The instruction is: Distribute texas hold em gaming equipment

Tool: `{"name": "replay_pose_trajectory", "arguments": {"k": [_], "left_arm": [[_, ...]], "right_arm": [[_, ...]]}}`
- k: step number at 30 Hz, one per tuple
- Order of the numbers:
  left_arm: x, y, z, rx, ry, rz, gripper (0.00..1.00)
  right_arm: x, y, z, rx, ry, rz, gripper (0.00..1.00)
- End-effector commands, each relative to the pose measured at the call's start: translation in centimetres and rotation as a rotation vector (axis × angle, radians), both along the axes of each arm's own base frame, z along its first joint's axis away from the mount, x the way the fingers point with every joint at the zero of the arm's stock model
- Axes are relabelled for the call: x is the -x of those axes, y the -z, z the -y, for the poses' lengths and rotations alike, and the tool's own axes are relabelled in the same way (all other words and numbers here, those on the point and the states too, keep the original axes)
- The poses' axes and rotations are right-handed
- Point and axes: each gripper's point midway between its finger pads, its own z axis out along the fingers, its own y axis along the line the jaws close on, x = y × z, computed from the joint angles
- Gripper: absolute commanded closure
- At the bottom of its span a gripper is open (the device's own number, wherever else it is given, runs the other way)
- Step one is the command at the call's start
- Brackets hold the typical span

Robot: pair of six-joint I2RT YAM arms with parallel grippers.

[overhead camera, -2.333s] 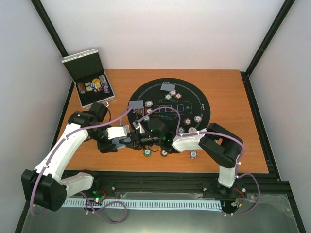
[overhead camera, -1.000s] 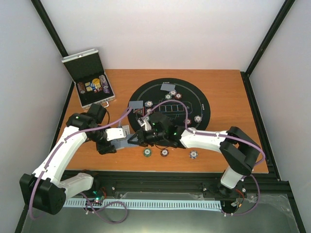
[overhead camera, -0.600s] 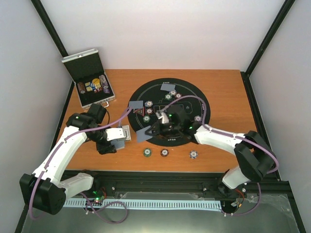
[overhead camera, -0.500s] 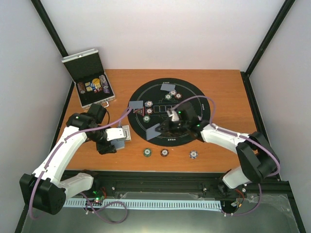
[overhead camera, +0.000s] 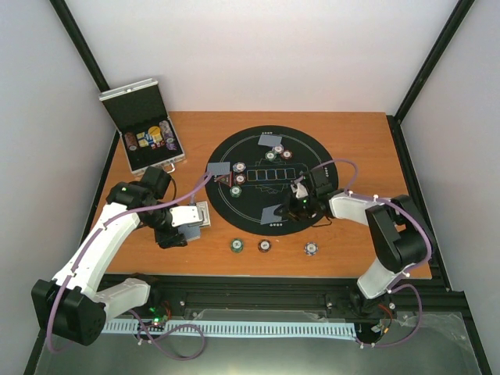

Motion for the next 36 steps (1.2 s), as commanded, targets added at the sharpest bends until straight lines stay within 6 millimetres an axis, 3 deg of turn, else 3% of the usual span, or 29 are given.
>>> {"name": "replay_pose_trajectory", "arguments": {"k": [1, 3, 5, 7, 15, 19, 23, 29, 36], "left_arm": [[-0.4, -1.2, 0.1, 0.012, 0.021, 0.042, 0.99], [-0.4, -1.1, 0.1, 0.010, 0.024, 0.041, 0.99], [-0.3, -1.1, 0.1, 0.009, 0.024, 0.040, 0.99], [-0.3, -1.1, 0.1, 0.010, 0.025, 0.039, 0.99], [-0.3, -1.3, 0.2, 0.015, 0.027, 0.041, 0.99], [-0.2, -1.2, 0.3, 0.019, 0.027, 0.039, 0.99], [-0.3, -1.2, 0.3, 0.022, 0.026, 0.042, 0.99], [-0.5, -1.2, 0.3, 0.022, 0.024, 0.044, 0.99], [-0.4, -1.2, 0.3, 0.020, 0.025, 0.046, 0.99]], "right_arm": [[0.0, 1.2, 0.2, 0.015, -0.017, 0.000, 0.94], [0.2, 1.3, 0.3, 0.018, -0.019, -0.002, 0.90], [0.2, 1.1, 0.6, 0.042, -0.021, 0.009, 0.73], [-0.1, 0.8, 1.3, 0.079, -0.013, 0.026, 0.66], [-0.5, -1.2, 4.0, 0.208, 0.020, 0.089, 0.55], [-0.3, -2.8, 3.5, 0.159, 0.029, 0.108, 0.54], [0.8, -5.7, -0.4, 0.030, -0.016, 0.152, 0.46], [4.2, -10.7, -9.2, -0.213, -0.135, 0.202, 0.37], [8.6, -13.2, -16.5, -0.375, -0.256, 0.216, 0.32]]}}
